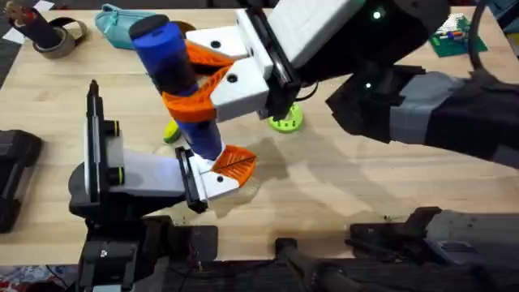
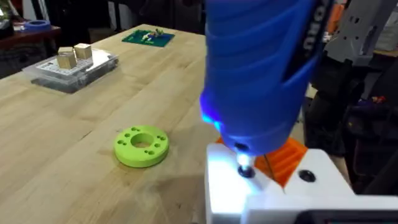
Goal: Pick up the gripper from the table and insert it into the empty holder that is missing its gripper. Then pick up a screw, insert it into the mounting hole, and use the screwdriver to tighten it. Finally, clean up the table by picking up the vegetable and placing it into the bucket.
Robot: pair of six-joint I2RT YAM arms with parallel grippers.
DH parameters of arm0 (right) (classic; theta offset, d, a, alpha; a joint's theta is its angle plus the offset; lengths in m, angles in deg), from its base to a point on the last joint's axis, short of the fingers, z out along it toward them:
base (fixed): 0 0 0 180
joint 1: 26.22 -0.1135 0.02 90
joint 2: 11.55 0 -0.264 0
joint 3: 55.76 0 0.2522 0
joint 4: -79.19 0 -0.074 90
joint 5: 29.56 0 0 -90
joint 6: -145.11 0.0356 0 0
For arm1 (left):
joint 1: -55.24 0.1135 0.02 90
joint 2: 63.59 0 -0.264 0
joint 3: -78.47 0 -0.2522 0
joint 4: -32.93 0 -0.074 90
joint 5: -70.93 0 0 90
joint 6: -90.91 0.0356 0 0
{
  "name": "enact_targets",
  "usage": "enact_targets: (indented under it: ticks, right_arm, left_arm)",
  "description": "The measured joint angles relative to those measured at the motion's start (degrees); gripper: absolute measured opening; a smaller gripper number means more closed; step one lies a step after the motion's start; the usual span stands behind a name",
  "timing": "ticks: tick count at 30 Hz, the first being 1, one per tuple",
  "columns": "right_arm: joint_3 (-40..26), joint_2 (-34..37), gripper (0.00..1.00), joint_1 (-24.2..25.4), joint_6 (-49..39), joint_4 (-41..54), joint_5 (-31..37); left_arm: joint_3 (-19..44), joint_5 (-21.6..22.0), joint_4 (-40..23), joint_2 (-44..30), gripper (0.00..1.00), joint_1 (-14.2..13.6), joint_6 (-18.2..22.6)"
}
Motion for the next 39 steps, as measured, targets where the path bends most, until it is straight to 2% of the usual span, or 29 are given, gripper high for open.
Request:
enact_targets:
  ticks: [12,15,18,22,26,30,33,35,39]
  right_arm:
    - [-0.5,0.0,0.048,0.6,0.4,-2.1,-0.5]
    - [-3.6,0.0,0.047,1.9,0.6,1.5,-1.1]
    - [-9.8,0.3,0.049,3.1,-0.1,7.2,-1.2]
    - [-17.9,0.2,0.047,3.7,-3.0,16.9,-1.1]
    - [-21.5,0.2,0.049,3.7,-7.6,27.2,-1.0]
    - [-24.6,0.3,0.047,4.8,-14.4,43.6,0.8]
    - [-28.3,0.3,0.049,6.4,-21.4,59.3,6.8]
    - [-30.8,0.3,0.048,7.9,-27.2,69.3,13.3]
    - [-33.7,0.3,0.047,11.5,-37.0,81.0,25.0]
  left_arm:
    - [0.0,0.0,0.0,0.0,0.014,0.0,0.0]
    - [0.0,0.0,0.0,0.0,0.014,0.0,0.0]
    - [0.0,0.0,0.0,0.0,0.014,0.0,0.0]
    - [0.0,0.0,0.0,0.0,0.014,0.0,0.0]
    - [0.0,0.0,0.0,0.0,0.014,0.0,0.0]
    - [0.0,0.0,0.0,0.0,0.014,0.0,0.0]
    - [0.0,0.0,0.0,0.0,0.014,0.0,0.0]
    - [0.0,0.0,0.0,0.0,0.014,0.0,0.0]
    - [0.0,0.0,0.0,0.0,0.014,0.0,0.0]
